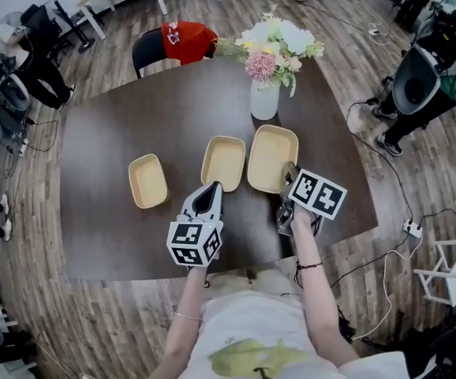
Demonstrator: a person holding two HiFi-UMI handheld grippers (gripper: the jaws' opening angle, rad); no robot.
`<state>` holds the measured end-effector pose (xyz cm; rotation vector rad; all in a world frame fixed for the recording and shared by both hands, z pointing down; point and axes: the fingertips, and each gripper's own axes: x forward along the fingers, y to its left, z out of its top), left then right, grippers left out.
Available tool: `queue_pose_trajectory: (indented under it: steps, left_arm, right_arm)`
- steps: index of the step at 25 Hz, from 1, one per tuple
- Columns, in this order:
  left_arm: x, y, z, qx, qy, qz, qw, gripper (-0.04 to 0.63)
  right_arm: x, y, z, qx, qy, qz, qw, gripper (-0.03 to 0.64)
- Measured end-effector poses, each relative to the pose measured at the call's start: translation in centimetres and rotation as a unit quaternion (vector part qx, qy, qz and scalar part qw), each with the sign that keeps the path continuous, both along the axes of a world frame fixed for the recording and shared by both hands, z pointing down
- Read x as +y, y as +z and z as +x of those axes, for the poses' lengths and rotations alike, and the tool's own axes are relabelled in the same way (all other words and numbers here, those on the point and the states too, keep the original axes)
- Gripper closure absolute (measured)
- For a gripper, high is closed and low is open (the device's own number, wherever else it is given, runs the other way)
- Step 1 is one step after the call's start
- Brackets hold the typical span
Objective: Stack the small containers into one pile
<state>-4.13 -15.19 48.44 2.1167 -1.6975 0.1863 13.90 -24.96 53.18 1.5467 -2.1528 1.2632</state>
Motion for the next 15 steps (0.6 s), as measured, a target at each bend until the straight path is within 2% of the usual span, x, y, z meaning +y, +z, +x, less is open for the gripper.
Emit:
queue_pose_trajectory:
  steps: [7,15]
  left_arm:
    - [0.4,-0.6,-3.5,0.003,-0.018,0.004,0.9998,0.569]
    - [0.6,-0.4,-6.3,0.009,-0.003,-0.002,1.0,0.569]
  right_arm:
    - [-0.1,-1.2,-4.6,-0.01,-0.026,0.007,1.0,0.578]
    - [0.1,-0.7,-9.4,-0.001,-0.034,-0.001,0.999,0.578]
